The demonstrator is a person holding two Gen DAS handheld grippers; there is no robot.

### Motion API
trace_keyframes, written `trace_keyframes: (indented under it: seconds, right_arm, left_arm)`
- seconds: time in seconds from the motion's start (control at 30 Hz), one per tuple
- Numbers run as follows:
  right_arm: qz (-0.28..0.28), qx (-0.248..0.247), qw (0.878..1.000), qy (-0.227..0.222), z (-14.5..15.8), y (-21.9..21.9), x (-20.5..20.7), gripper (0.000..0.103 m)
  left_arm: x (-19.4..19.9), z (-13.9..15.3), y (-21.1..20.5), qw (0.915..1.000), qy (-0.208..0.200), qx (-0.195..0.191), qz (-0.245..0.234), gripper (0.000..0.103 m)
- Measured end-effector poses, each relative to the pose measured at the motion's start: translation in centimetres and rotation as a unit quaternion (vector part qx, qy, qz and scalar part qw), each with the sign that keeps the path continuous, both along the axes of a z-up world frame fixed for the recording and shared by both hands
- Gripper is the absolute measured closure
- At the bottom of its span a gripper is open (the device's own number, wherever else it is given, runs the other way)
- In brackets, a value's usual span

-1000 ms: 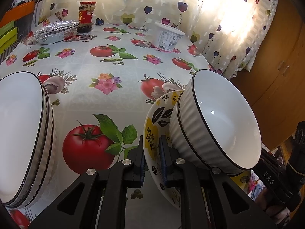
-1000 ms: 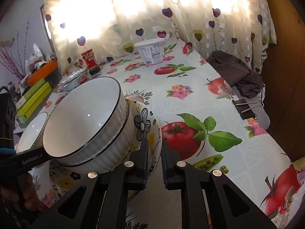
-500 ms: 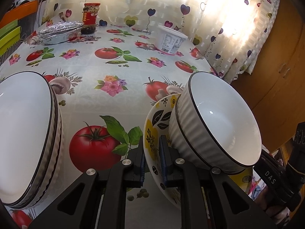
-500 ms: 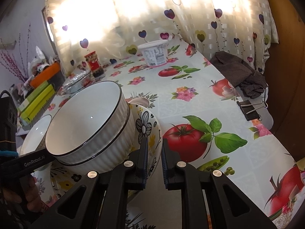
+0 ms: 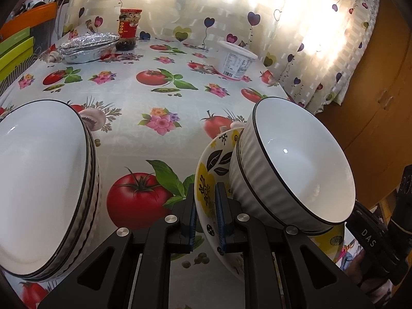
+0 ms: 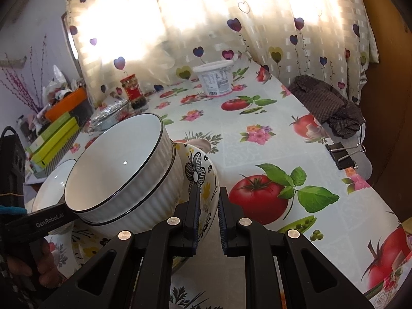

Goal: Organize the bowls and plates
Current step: 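Lift and carry the floral plate with bowls toward the white plate stack with both tools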

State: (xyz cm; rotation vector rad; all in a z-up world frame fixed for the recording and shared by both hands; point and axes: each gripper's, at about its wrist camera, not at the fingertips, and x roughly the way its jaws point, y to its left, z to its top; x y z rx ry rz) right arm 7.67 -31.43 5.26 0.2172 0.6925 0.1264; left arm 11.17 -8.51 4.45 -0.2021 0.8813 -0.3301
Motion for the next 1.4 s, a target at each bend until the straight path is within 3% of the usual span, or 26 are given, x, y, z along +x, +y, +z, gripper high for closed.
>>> trace_keyframes:
  seconds: [0.83,1.4]
  right_arm:
    - [0.043,0.018,0.999,-0.027,4.5,4.1,1.5,0.090]
    - [0.100,0.021,0.994,-0.038,6.1,10.3,3.9,0.090]
  left_arm:
    - [-0.8,4.2,4.8,0.9977,-0.032,-0.016,0.057,0.089]
    - [-1.0,5.8,10.9,0.9917,-0.046,-0.014,0.119,0.090]
